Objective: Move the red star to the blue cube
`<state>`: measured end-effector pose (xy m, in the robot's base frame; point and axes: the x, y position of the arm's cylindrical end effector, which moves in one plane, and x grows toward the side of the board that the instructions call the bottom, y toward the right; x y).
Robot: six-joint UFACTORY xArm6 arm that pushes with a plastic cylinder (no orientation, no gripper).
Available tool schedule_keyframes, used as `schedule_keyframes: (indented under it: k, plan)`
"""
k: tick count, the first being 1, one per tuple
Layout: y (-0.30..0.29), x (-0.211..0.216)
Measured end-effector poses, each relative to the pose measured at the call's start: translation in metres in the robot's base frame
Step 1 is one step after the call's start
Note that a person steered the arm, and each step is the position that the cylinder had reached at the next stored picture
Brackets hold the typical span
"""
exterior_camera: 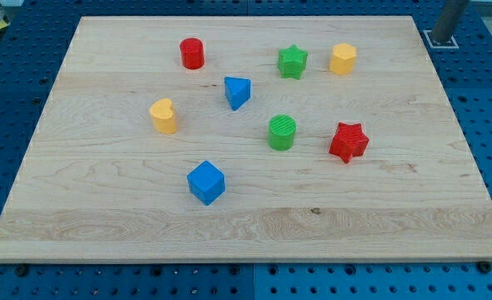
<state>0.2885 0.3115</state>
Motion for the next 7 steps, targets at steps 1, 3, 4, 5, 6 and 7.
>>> schedule_keyframes:
  k: [1,3,4,5,6,7]
  plan:
    - [-0.028,0.084]
    - [-0.051,0.171]
    - [-0.091,0.171]
    - [-0.160,0.177]
    - [-0.174,0.180]
    - [-0.179,0.189]
